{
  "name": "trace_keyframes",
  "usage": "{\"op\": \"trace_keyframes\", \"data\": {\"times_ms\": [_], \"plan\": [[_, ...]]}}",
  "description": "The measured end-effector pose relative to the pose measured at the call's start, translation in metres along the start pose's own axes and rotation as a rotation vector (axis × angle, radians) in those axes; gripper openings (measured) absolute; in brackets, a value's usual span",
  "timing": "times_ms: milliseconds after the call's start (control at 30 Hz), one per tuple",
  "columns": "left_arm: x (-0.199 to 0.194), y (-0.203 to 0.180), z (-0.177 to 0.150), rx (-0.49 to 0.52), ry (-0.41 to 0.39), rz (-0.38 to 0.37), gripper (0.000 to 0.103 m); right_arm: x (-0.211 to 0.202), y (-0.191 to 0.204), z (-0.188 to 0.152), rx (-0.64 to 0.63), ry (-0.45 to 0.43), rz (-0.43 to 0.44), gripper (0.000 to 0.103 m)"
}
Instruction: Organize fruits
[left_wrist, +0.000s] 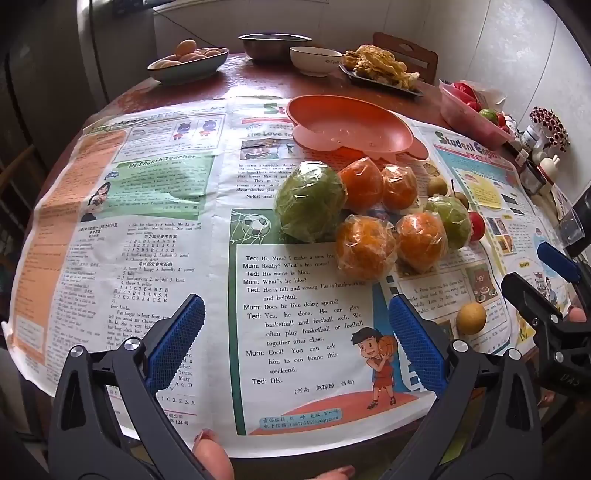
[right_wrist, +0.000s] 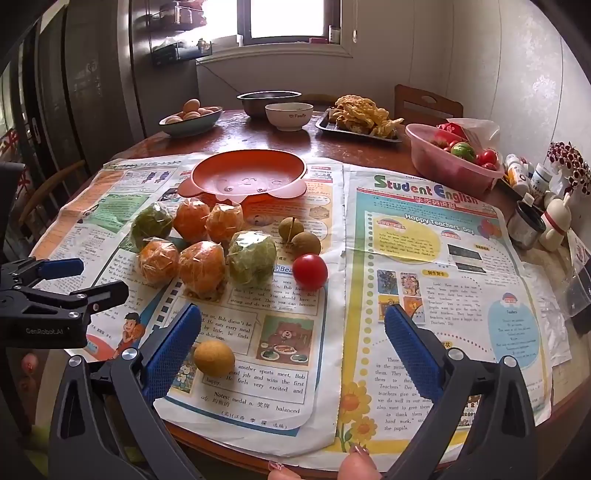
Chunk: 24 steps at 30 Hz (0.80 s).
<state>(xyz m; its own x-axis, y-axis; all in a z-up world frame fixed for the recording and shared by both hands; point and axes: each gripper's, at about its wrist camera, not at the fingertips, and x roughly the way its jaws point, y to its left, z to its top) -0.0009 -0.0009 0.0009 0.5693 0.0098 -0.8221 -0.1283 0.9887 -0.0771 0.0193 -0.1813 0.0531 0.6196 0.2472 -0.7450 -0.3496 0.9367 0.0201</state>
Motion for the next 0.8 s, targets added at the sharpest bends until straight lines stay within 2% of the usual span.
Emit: {"op": "trace_keyframes", "data": {"times_ms": [167, 200, 300, 800], "plan": [[-0.002, -0.008, -0.006, 0.013, -0.017, -0.002, 0.094, -0.001, 0.002, -0.001, 0.005, 0.001, 0.007, 0.099], [0.001, -0.005, 0.001, 0.011, 0.01, -0.007, 0.094, -0.001, 0.002, -0.001, 0.005, 0.001, 0.007, 0.099], [0.0, -0.01, 0.005, 0.011, 0.013, -0.007, 0.094, 0.0, 0.004, -0.002, 0.008, 0.005, 0.003, 0.099], [-0.007, -0.011, 0.004, 0.014, -0.011, -0.028, 0.094, -0.006, 0.001, -0.002, 0.007, -0.007, 0.009, 0.099]]}}
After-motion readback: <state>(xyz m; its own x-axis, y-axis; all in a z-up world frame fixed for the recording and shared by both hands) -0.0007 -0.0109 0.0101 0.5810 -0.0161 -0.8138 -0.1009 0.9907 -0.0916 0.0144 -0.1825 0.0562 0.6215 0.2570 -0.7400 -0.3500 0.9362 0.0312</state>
